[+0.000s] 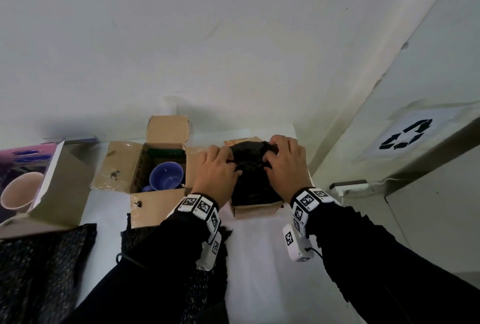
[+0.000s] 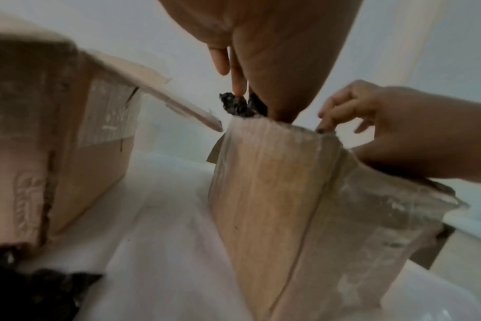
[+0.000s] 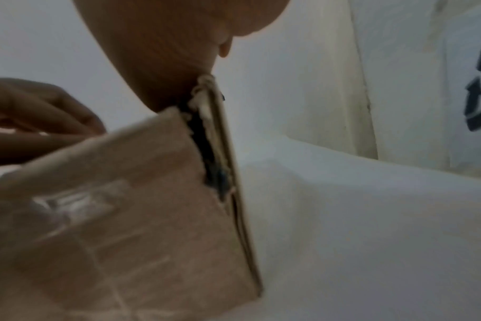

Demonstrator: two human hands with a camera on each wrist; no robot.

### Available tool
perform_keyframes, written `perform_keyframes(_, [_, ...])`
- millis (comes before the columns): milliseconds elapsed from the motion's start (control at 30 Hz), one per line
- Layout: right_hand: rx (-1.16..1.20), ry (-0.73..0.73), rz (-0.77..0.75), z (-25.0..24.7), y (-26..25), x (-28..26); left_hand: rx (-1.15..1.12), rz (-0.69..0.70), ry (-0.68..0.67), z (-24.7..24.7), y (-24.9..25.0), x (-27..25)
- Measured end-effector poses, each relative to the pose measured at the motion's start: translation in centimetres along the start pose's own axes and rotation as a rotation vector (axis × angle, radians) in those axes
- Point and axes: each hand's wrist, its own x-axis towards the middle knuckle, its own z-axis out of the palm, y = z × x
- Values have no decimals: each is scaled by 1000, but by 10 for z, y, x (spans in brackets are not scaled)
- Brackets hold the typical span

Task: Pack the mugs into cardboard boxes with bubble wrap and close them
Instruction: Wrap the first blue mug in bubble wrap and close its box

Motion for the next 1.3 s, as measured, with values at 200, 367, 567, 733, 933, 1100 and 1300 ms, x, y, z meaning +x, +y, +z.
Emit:
perform_keyframes(200, [-65,-141,-280,13,-5,8,104,152,-188,3,5,6])
perform_keyframes(367, [-248,-278,-329,18,-11,11,102,94,-251,5,18,15])
perform_keyframes(567, [-275,-256,-319,18,-14,12,258,69,-356,3,14,16])
perform_keyframes(733, [-273,-280,-346,16,-9,13,266,39,-398,0,15,21])
perform_keyframes(933, [-244,-241,-400,18,-14,18,217,-11,-441,1,15,23])
perform_keyframes(1100, [-165,-151,-357,13,-12,19,200,-85,-389,-5,21,21])
perform_keyframes(1300, [-250,-202,-307,-7,2,7,243,17,-254,-18,15,10])
